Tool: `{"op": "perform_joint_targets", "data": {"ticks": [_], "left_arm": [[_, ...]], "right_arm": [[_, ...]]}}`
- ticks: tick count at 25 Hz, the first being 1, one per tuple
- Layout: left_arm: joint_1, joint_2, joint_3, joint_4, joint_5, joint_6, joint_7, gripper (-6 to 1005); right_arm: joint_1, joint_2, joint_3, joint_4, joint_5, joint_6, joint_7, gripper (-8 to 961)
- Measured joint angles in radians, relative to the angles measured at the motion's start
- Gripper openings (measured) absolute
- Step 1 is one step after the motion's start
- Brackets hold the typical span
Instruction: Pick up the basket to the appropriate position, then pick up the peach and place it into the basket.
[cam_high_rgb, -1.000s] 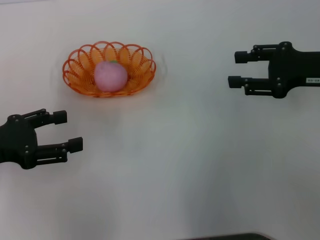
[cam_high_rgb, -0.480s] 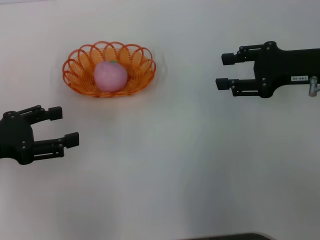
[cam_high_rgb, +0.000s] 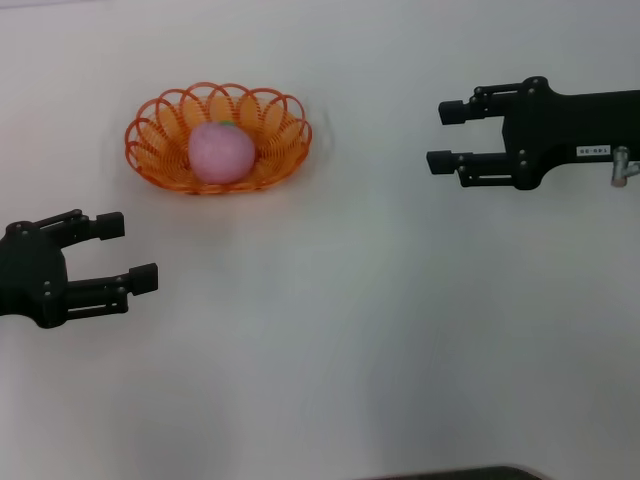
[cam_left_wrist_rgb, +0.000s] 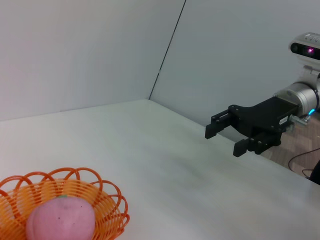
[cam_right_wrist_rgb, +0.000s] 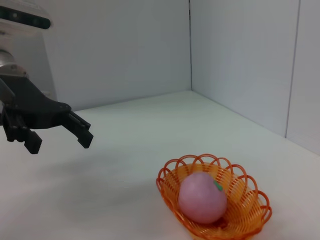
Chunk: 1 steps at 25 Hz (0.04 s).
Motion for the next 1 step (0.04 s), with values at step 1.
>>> {"op": "perform_joint_targets", "data": {"ticks": [1], "left_arm": [[0.000,0.000,0.000,0.000,0.000,0.000,0.000,891]], "right_arm": [[0.001,-0.001,0.000,0.002,0.000,0.001,-0.001,643]]}}
